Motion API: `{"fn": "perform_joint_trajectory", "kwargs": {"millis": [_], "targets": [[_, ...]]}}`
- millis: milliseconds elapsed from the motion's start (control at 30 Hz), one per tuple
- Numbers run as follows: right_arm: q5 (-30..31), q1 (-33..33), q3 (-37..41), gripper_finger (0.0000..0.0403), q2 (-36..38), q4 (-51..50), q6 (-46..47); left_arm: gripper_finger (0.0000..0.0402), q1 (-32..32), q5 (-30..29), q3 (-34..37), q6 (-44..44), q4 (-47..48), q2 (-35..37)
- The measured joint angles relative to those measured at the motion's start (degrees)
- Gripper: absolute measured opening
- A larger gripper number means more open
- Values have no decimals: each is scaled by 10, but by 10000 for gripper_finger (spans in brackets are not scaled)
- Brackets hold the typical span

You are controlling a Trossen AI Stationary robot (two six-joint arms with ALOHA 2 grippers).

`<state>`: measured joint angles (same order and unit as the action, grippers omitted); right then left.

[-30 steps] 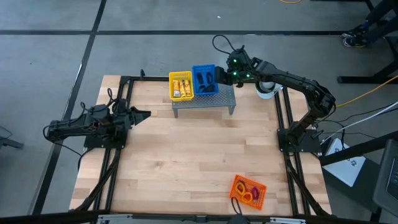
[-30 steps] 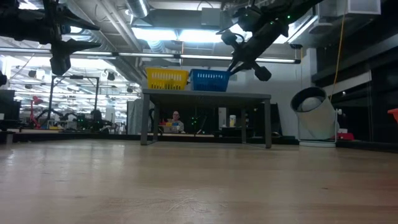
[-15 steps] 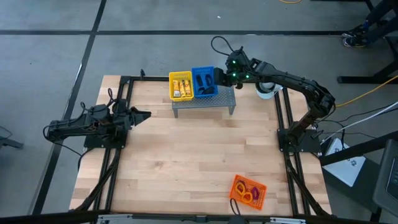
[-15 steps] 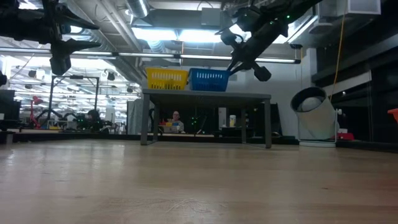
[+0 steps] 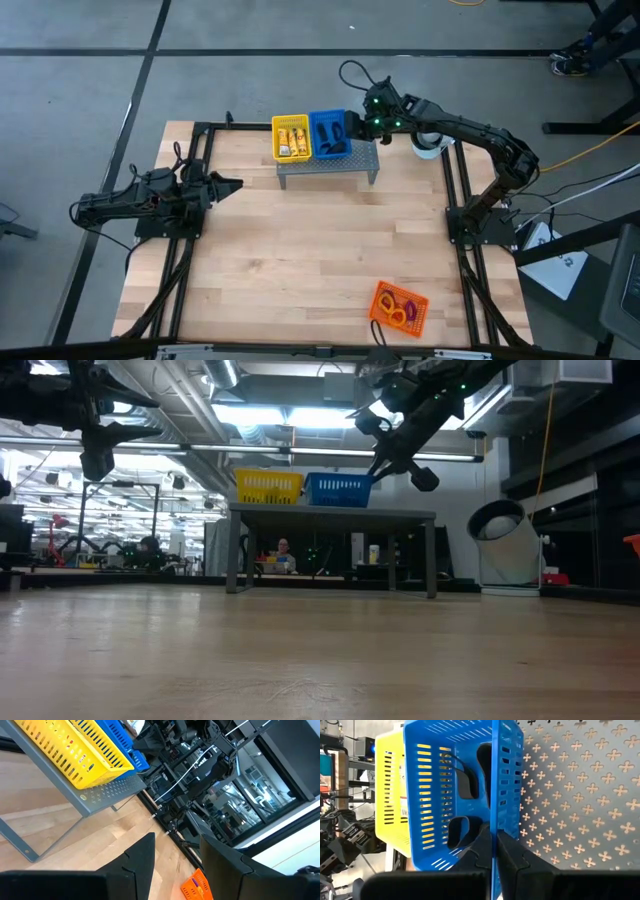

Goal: Pick & Place Office Desk Supplies
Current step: Put the blue bin with the rubber bands on the shelf

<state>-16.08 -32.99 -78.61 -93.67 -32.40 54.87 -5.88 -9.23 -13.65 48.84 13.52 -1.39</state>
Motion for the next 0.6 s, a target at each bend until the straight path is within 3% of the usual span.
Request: {"fn": "perform_joint_trajectory", "kwargs": {"millis": [400, 600], "targets": [[-9, 0, 0, 9, 0, 0, -2, 155, 0, 0, 0, 0, 0, 0], [5, 1, 0, 63, 0, 0, 6, 155, 0, -1, 0, -1, 0, 0]]}}
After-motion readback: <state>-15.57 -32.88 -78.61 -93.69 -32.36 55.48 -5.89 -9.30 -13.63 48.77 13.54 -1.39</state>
